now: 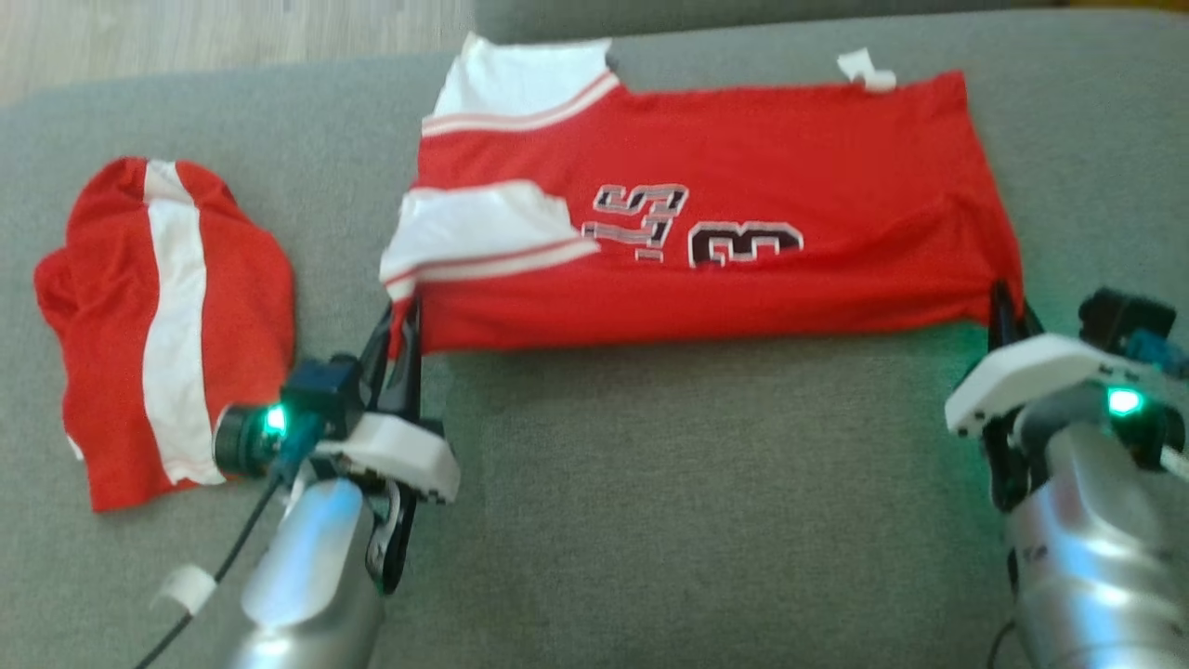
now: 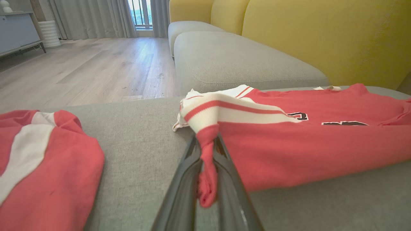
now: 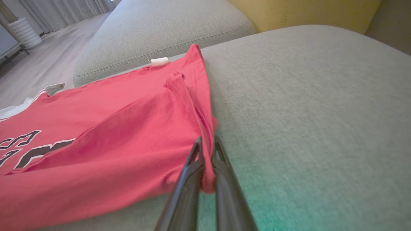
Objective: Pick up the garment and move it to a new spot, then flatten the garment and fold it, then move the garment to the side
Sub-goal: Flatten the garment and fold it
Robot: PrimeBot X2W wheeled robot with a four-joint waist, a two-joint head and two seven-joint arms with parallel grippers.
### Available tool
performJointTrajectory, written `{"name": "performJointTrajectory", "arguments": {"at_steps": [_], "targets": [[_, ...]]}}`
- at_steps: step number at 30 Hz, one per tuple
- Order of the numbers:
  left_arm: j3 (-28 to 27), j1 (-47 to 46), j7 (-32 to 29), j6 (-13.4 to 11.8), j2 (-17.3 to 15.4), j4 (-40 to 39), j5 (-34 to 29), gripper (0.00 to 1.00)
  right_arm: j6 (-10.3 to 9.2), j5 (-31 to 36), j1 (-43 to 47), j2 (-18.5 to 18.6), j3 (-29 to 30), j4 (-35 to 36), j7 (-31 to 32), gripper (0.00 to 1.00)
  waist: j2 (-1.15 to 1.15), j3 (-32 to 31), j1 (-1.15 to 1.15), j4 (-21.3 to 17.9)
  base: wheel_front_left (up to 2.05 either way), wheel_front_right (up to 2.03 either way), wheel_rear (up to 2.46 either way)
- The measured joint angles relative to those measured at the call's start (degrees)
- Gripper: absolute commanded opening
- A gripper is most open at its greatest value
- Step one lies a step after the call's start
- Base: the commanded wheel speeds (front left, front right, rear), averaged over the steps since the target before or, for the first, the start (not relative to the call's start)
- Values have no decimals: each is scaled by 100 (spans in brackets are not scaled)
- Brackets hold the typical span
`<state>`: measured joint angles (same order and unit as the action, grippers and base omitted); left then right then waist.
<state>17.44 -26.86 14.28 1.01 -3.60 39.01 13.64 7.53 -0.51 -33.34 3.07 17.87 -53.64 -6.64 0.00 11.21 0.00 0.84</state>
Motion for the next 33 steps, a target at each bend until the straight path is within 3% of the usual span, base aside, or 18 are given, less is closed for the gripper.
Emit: {"name": "performJointTrajectory", "arguments": {"at_steps": [10, 22, 23, 24, 25, 33], "targets": [[81, 816, -20, 4, -33, 23, 192, 0, 0, -575, 1018, -32, -316, 783, 230, 0, 0, -617, -1, -168, 0, 0, 0], [305, 2179, -693, -101, -164, -917, 300, 0, 0, -1133, 2854, -57, -326, 2558, 1536, 0, 0, -1140, -2, -255, 0, 0, 0], [326, 2191, -770, -102, -185, -981, 299, 0, 0, -1151, 2923, -59, -316, 2685, 1590, 43, 0, -1133, -1, -253, 0, 0, 0], [344, 2191, -827, -103, -205, -1033, 299, 71, 0, -1152, 2964, -63, -301, 2800, 1601, 94, 0, -1123, -1, -251, 0, 0, 0], [349, 2191, -859, -110, -223, -1093, 299, 100, 0, -1162, 2977, -65, -286, 2907, 1639, 100, 0, -1111, -1, -248, 0, 0, 0], [319, 2185, -769, -305, -320, -1497, 290, 100, 0, -1301, 2921, -66, -54, 3509, 1381, 100, 0, -938, 0, -267, 0, 0, 0]]}}
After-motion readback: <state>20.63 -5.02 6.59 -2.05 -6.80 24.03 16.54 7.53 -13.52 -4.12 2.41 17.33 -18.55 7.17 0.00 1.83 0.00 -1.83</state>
